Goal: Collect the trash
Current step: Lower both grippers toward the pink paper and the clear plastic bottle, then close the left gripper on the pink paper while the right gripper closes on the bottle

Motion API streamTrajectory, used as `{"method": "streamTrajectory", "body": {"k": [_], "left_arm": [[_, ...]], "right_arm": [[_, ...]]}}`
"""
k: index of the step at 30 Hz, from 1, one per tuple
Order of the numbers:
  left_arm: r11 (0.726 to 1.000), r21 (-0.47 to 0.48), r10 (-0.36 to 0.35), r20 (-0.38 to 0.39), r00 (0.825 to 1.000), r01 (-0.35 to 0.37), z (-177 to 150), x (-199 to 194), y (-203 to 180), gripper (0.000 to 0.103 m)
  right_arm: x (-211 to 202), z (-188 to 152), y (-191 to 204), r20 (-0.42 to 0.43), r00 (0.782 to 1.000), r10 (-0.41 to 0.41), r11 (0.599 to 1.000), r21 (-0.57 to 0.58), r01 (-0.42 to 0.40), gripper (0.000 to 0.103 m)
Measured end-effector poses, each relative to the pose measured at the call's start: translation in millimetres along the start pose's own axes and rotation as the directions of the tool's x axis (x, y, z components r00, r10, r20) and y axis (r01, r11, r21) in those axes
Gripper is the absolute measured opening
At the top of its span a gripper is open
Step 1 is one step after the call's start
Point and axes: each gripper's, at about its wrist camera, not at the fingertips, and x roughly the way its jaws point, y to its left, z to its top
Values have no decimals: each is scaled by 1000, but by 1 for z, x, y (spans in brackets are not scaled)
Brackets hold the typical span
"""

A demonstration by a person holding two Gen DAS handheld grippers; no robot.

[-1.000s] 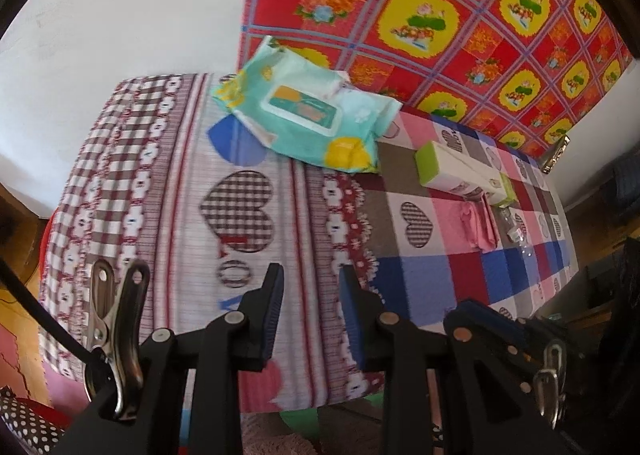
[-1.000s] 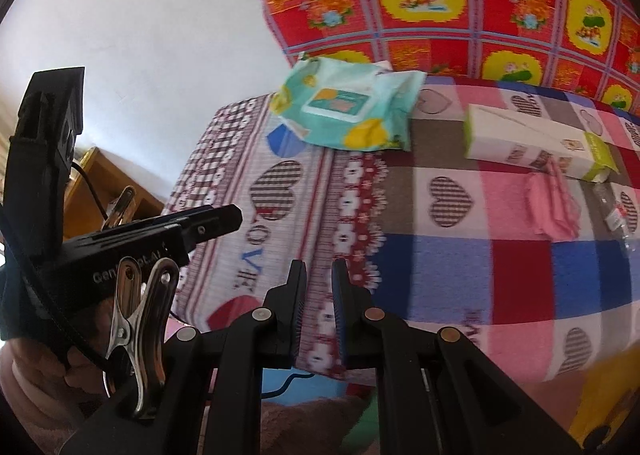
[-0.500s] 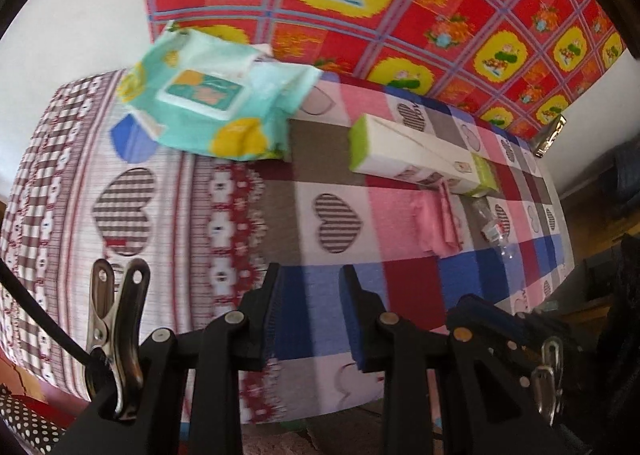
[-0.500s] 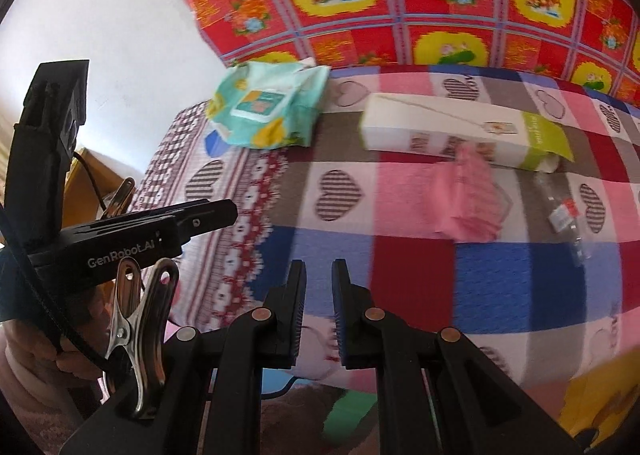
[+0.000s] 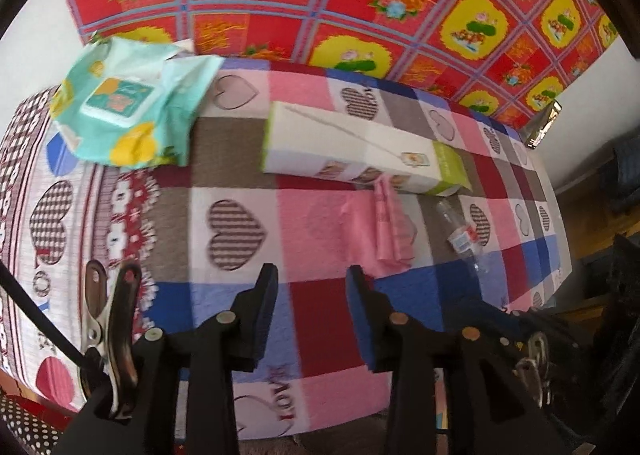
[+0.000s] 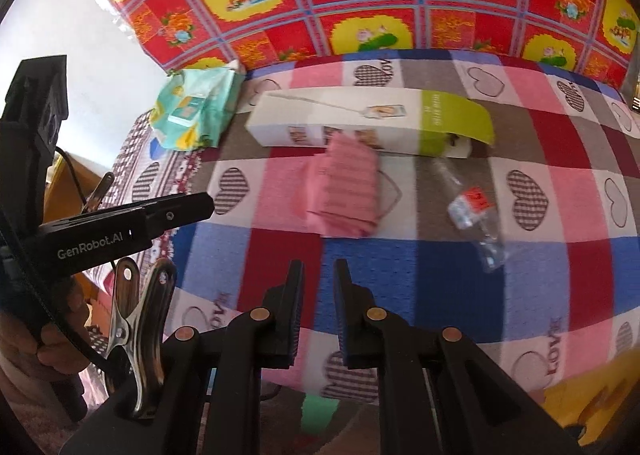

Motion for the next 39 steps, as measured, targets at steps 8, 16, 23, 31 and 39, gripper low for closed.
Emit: {"method": "streamTrajectory", "body": {"k": [8,16,23,31,39], "left_arm": [[1000,2,-16,1,1000,16,14,26,-30,48],[1000,-24,-11,-23,1000,10,25,53,-48,58],[999,-24,29,-42,999,-30,25,72,-59,59],[996,-18,89,-71,993,-90,25,89,-66,59],[992,-33,117,-85,989,-120,24,96,-66,59]], "right_arm": [[-1,8,-31,-4,1000,-19,1000,-15,19,23],[1,17,-66,-10,998,-69,998,-5,69,26],[11,19,-84,-41,996,-81,997,-9,80,27],[18,24,-91,-41,995,-88,995,-44,86,27],[28,22,-97,-76,995,-66,996,-58,62,28]]}}
